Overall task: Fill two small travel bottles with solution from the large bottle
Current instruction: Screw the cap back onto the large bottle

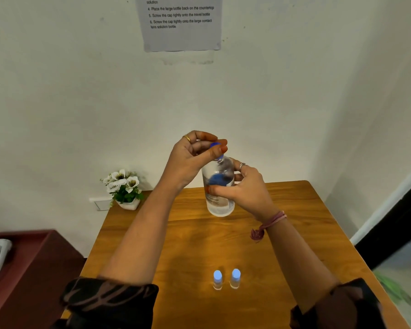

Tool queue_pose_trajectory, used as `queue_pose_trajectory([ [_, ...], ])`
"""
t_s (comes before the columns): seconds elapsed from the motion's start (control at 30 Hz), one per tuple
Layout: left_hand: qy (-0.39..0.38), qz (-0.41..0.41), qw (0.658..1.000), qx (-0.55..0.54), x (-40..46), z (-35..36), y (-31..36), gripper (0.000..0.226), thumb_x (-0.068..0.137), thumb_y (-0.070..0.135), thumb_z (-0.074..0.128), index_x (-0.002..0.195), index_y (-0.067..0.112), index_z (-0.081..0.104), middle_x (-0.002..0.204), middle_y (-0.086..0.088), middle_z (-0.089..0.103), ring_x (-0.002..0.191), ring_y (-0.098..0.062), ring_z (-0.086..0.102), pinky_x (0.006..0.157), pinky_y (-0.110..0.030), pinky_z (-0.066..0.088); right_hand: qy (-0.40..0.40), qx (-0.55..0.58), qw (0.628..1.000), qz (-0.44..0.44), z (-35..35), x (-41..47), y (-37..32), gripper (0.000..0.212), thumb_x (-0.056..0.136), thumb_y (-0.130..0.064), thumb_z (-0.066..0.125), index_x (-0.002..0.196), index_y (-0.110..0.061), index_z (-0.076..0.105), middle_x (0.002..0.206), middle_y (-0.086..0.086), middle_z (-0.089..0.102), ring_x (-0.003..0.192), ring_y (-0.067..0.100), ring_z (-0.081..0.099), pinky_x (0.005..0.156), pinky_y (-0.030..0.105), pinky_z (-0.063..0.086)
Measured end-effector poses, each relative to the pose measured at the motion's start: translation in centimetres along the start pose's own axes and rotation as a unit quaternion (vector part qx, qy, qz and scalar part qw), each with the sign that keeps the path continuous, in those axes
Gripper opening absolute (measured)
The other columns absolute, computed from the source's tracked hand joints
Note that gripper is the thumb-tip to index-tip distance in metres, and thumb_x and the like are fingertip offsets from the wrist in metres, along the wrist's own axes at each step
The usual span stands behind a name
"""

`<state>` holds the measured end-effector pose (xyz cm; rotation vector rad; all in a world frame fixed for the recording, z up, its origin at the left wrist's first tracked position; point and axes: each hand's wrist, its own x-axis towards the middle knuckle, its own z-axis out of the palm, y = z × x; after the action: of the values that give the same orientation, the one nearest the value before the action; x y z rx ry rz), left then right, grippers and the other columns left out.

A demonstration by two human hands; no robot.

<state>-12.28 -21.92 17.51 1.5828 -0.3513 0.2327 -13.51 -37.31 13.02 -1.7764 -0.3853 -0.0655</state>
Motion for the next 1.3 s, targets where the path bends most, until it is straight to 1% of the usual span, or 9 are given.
queue_pose_trajectory([
  [0.2,-0.026,0.015,0.996,0.090,-0.1,-0.8,0.3,0.021,0.078,0.023,0.076,0.096,0.034,0.072,0.106,0.006,0.073,0.096,-0.013,0.068,0.085,-0.024,0.055,-0.003,-0.005,1.000,0.009,0.0,-0.1,0.4,0.055,0.063,-0.024,0.086,0.109,-0.036,0.057,0.097,-0.016,0.068,0.088,-0.002,0.065,0.072,0.012,0.053],
  [0.33,-0.031,0.002,0.997,0.072,-0.5,-1.1,0.1,0.029,0.066,0.033,0.077,0.095,0.035,0.072,0.095,0.015,0.075,0.095,-0.007,0.069,0.079,-0.016,0.053,-0.007,-0.008,1.000,0.014,0.0,-0.1,0.6,0.054,0.063,-0.023,0.086,0.108,-0.036,0.058,0.096,-0.015,0.069,0.087,0.001,0.066,0.070,0.010,0.053],
  [0.5,-0.039,-0.014,0.998,0.052,-0.6,-1.1,-0.8,0.029,0.083,0.008,0.071,0.104,0.028,0.069,0.096,0.019,0.075,0.100,-0.003,0.068,0.080,-0.014,0.052,-0.005,-0.018,1.000,0.016,-0.1,0.0,1.0,0.050,0.063,-0.023,0.086,0.099,-0.043,0.057,0.095,-0.014,0.070,0.088,0.005,0.067,0.073,0.015,0.055],
  [0.6,-0.035,-0.012,0.997,0.063,-0.6,-0.9,-1.2,0.030,0.089,0.004,0.063,0.110,0.025,0.067,0.107,0.009,0.074,0.108,-0.009,0.066,0.093,-0.026,0.052,-0.004,-0.012,1.000,0.020,-0.1,0.2,1.2,0.053,0.063,-0.022,0.086,0.105,-0.038,0.059,0.096,-0.011,0.071,0.087,0.006,0.068,0.074,0.017,0.056],
  [0.7,-0.022,-0.017,0.998,0.063,-0.6,-0.4,-1.4,0.024,0.088,0.015,0.067,0.109,0.027,0.068,0.113,0.002,0.072,0.110,-0.014,0.064,0.098,-0.036,0.050,-0.002,-0.003,1.000,0.025,-0.2,0.3,1.3,0.053,0.063,-0.020,0.086,0.108,-0.032,0.060,0.096,-0.012,0.070,0.086,0.001,0.067,0.072,0.015,0.055],
  [0.8,0.012,-0.005,0.997,0.073,-0.6,0.1,-1.4,0.030,0.071,0.039,0.076,0.099,0.032,0.069,0.105,0.006,0.072,0.101,-0.005,0.065,0.087,-0.023,0.053,-0.006,-0.014,1.000,0.022,-0.2,0.3,1.4,0.054,0.064,-0.022,0.085,0.112,-0.028,0.060,0.098,-0.013,0.069,0.088,-0.001,0.066,0.070,0.012,0.053],
  [0.9,0.028,-0.004,0.997,0.071,-0.3,0.1,-1.8,0.026,0.072,0.025,0.081,0.094,0.034,0.071,0.097,0.012,0.072,0.093,0.000,0.066,0.075,-0.012,0.051,-0.006,-0.017,0.999,0.026,-0.2,0.4,1.8,0.060,0.063,-0.022,0.086,0.117,-0.022,0.059,0.101,-0.007,0.070,0.091,0.008,0.067,0.076,0.017,0.056],
  [1.17,-0.015,-0.023,0.998,0.051,-0.2,-0.2,-2.7,0.030,0.087,0.006,0.066,0.114,0.019,0.066,0.113,-0.003,0.072,0.109,-0.015,0.066,0.096,-0.031,0.052,0.004,-0.024,0.999,0.031,-0.3,0.9,2.5,0.058,0.063,-0.021,0.085,0.116,-0.023,0.060,0.100,-0.007,0.070,0.090,0.005,0.067,0.074,0.015,0.055],
  [1.3,-0.002,-0.032,0.998,0.055,-0.1,0.2,-2.9,0.027,0.087,0.012,0.067,0.112,0.022,0.067,0.113,0.002,0.071,0.108,-0.010,0.064,0.091,-0.025,0.052,0.002,-0.021,0.999,0.035,-0.3,1.2,2.9,0.059,0.065,-0.021,0.085,0.118,-0.019,0.059,0.104,-0.004,0.070,0.094,0.011,0.067,0.080,0.022,0.057],
])
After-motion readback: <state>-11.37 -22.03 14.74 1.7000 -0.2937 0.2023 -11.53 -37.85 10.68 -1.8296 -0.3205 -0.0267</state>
